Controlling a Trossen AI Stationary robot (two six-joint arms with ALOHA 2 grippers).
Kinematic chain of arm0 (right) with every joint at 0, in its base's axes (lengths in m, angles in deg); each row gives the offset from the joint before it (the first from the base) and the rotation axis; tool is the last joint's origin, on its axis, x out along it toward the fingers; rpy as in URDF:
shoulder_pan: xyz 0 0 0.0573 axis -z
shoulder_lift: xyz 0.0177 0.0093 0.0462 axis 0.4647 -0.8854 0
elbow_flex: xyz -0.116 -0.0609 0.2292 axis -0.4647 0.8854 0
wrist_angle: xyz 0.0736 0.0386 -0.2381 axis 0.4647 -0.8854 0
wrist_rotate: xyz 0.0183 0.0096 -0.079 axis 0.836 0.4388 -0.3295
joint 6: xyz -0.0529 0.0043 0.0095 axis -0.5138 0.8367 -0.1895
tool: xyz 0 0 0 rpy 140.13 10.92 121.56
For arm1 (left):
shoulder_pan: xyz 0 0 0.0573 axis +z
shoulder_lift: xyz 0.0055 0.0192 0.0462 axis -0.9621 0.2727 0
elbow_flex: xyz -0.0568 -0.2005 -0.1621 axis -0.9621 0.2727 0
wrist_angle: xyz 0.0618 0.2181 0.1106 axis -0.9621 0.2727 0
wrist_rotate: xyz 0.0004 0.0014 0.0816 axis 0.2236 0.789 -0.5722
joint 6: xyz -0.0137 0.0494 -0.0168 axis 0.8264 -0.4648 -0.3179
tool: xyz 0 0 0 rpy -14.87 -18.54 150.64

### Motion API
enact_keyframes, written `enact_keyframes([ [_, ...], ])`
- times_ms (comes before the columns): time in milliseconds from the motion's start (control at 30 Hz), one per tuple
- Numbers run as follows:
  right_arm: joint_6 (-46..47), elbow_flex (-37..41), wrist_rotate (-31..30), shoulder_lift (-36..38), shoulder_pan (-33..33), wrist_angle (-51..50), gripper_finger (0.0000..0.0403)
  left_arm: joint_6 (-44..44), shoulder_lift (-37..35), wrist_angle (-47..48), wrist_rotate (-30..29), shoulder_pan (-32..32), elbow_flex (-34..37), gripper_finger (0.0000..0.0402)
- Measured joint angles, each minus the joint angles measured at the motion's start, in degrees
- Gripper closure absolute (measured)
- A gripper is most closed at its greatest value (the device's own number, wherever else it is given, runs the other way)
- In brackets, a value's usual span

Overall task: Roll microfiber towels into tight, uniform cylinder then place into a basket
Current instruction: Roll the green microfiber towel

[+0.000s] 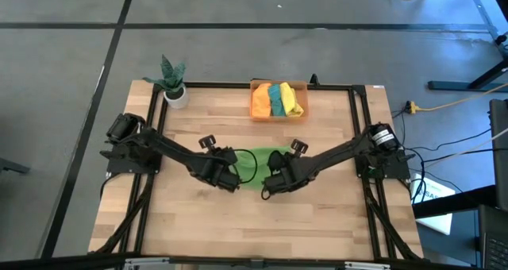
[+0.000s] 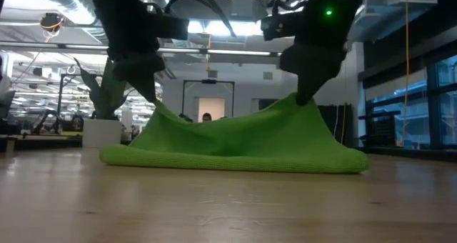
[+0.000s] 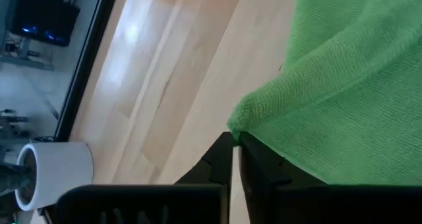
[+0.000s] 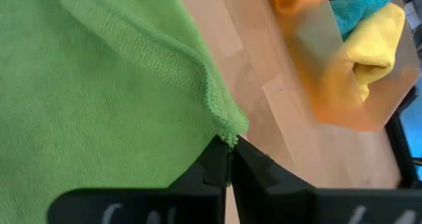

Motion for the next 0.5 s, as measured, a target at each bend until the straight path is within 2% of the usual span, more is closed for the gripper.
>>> enact_keyframes([
  [167, -0.2, 0.0, 0.1, 0.0, 0.9, 0.7, 0.0352, -4.3, 0.0, -0.1, 0.1, 1.3, 0.0, 0.0354],
  [367, -0.1, 0.0, 0.2, 0.0, 2.1, 0.2, 0.0289, -4.4, 0.0, -0.1, -1.0, 3.5, 0.0, 0.031],
  [500, 3.1, 0.0, 0.2, 0.0, 3.8, -1.4, 0.026, -2.7, 0.0, -0.1, -0.9, 4.1, 0.0, 0.0301],
])
